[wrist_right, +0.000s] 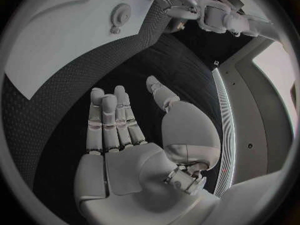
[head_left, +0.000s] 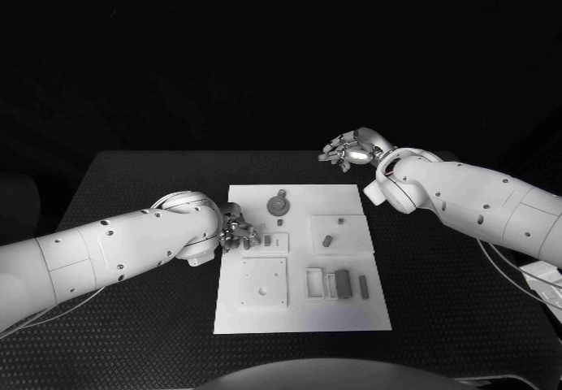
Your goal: Assemble the parts on the task board
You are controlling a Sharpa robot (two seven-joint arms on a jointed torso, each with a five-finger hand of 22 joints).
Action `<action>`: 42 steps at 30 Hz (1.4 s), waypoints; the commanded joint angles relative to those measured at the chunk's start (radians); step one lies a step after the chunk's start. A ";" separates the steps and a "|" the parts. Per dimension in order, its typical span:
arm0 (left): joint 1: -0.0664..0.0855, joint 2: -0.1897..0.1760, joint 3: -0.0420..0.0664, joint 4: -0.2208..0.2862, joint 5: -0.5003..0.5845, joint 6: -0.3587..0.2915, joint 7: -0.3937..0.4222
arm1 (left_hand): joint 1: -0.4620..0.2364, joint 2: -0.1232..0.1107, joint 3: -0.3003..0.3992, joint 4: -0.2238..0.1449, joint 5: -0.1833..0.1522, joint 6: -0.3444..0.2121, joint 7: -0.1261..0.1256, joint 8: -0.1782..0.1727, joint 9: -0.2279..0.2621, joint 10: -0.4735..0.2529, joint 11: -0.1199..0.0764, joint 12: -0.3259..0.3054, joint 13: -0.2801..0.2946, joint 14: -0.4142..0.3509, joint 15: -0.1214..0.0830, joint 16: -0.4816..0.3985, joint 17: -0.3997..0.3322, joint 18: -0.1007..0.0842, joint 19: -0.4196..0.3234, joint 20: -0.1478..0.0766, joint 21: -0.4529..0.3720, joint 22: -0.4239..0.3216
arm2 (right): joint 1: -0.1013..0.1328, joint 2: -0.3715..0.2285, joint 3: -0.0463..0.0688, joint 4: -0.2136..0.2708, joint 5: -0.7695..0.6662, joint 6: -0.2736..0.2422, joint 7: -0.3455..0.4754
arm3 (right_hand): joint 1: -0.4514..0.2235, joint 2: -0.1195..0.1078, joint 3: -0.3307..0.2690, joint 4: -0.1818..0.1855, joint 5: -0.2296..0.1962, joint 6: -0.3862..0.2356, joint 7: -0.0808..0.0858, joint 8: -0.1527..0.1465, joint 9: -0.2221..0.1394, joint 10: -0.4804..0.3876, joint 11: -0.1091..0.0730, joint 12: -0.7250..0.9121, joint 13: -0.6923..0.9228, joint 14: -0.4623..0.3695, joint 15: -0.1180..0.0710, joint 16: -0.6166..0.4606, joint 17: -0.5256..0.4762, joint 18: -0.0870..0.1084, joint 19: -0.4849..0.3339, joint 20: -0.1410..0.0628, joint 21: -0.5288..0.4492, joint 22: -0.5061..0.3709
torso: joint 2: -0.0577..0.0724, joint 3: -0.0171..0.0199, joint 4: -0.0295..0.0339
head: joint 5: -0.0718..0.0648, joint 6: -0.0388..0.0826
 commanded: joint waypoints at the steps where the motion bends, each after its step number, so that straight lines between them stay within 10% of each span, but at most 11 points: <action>1: -0.002 0.000 -0.001 0.002 0.012 -0.008 -0.002 | -0.003 -0.010 -0.006 0.003 -0.007 -0.006 0.000 -0.003 -0.002 0.000 0.008 -0.005 0.000 -0.007 -0.003 -0.001 -0.001 0.008 0.003 0.006 -0.006 0.011 | 0.000 0.000 0.000 0.001 -0.001 0.008 0.006 | -0.008 -0.001 0.001 0.003 0.003 -0.001 0.005 -0.005 -0.001 -0.006 0.000 0.006 -0.001 -0.002 -0.006 0.003 -0.001 0.016 -0.002 0.005 -0.007 0.002 | 0.000 -0.0012 0.0004 | -0.001 0.000; 13: -0.002 -0.016 0.000 -0.007 0.016 -0.056 -0.003 | -0.044 -0.085 -0.028 0.085 -0.084 -0.018 0.004 -0.012 -0.003 -0.009 0.011 0.001 0.002 -0.014 -0.008 0.004 -0.002 0.006 0.004 0.002 -0.015 0.007 | -0.001 0.001 0.000 0.000 -0.001 0.008 0.007 | -0.008 -0.001 0.001 0.003 0.004 -0.002 0.005 -0.005 -0.001 -0.006 0.000 0.006 -0.002 -0.002 -0.006 0.003 -0.002 0.016 -0.002 0.006 -0.007 0.002 | 0.000 -0.0014 0.0004 | -0.003 0.002; 25: 0.024 -0.055 0.024 0.012 0.133 -0.101 0.067 | -0.084 -0.066 -0.118 0.052 -0.084 -0.039 0.007 -0.019 0.004 -0.032 0.015 -0.002 0.004 -0.035 -0.013 0.003 -0.004 0.006 -0.011 -0.001 -0.031 0.004 | -0.001 0.000 0.000 -0.001 -0.001 0.007 0.008 | -0.008 -0.001 0.001 0.004 0.004 -0.003 0.006 -0.006 -0.002 -0.006 0.000 0.007 -0.003 -0.002 -0.005 0.003 -0.002 0.016 -0.002 0.006 -0.007 0.002 | 0.000 -0.0006 0.0003 | -0.002 0.009; 29: 0.042 -0.076 0.031 0.042 0.163 -0.160 0.163 | -0.026 0.023 -0.108 -0.015 -0.023 -0.084 0.039 -0.040 0.000 -0.124 0.050 -0.098 -0.051 -0.124 0.028 -0.088 -0.047 -0.014 -0.105 0.033 -0.101 -0.031 | -0.001 -0.003 0.000 -0.002 -0.001 0.006 0.009 | -0.008 -0.002 0.001 0.003 0.004 -0.004 0.006 -0.006 -0.002 -0.007 0.001 0.007 -0.003 -0.002 -0.005 0.002 -0.002 0.016 -0.002 0.006 -0.008 0.002 | 0.000 0.0001 0.0003 | -0.004 0.015; 32: 0.045 -0.072 0.031 0.034 0.216 -0.216 0.237 | 0.017 0.040 -0.092 -0.053 -0.002 -0.115 0.065 -0.060 -0.017 -0.146 0.079 -0.204 -0.120 -0.147 0.070 -0.187 -0.094 -0.014 -0.144 0.074 -0.163 -0.085 | -0.001 -0.003 0.000 -0.002 -0.001 0.005 0.010 | -0.007 -0.002 0.001 0.002 0.004 -0.004 0.006 -0.006 -0.002 -0.008 0.001 0.007 -0.004 -0.003 -0.005 0.002 -0.002 0.016 -0.003 0.006 -0.008 0.002 | 0.000 0.0001 0.0017 | -0.005 0.020; 36: 0.044 -0.047 0.031 0.007 0.239 -0.283 0.344 | 0.192 0.014 -0.005 -0.054 -0.033 -0.148 0.093 -0.082 -0.047 -0.189 0.121 -0.337 -0.202 -0.192 0.121 -0.303 -0.135 -0.013 -0.198 0.124 -0.237 -0.148 | -0.001 -0.003 0.000 -0.003 0.001 0.006 0.011 | -0.007 -0.002 0.001 0.002 0.004 -0.005 0.006 -0.006 -0.002 -0.008 0.001 0.007 -0.004 -0.003 -0.005 0.002 -0.002 0.016 -0.003 0.006 -0.008 0.002 | 0.000 -0.0002 0.0009 | -0.006 0.027; 41: 0.041 -0.006 0.021 -0.029 0.057 -0.353 0.437 | 0.219 0.010 0.008 -0.055 -0.031 -0.152 0.095 -0.084 -0.051 -0.194 0.125 -0.352 -0.211 -0.196 0.125 -0.313 -0.137 -0.012 -0.202 0.128 -0.244 -0.154 | -0.001 0.000 0.000 -0.007 0.001 0.004 0.013 | -0.006 -0.002 0.001 0.002 0.004 -0.005 0.006 -0.006 -0.002 -0.008 0.001 0.007 -0.004 -0.003 -0.005 0.002 -0.002 0.016 -0.003 0.006 -0.008 0.002 | 0.001 -0.0006 -0.0002 | -0.005 0.035; 42: 0.039 0.000 0.016 -0.034 0.019 -0.361 0.445 | 0.327 -0.007 0.055 -0.053 -0.024 -0.161 0.094 -0.088 -0.055 -0.219 0.134 -0.377 -0.225 -0.207 0.127 -0.324 -0.140 -0.003 -0.213 0.128 -0.252 -0.159 | -0.001 0.001 0.000 -0.006 0.001 0.005 0.013 | -0.006 -0.002 0.002 0.002 0.004 -0.005 0.006 -0.006 -0.002 -0.008 0.001 0.007 -0.005 -0.003 -0.005 0.002 -0.002 0.016 -0.003 0.006 -0.008 0.002 | 0.001 -0.0005 -0.0008 | -0.003 0.038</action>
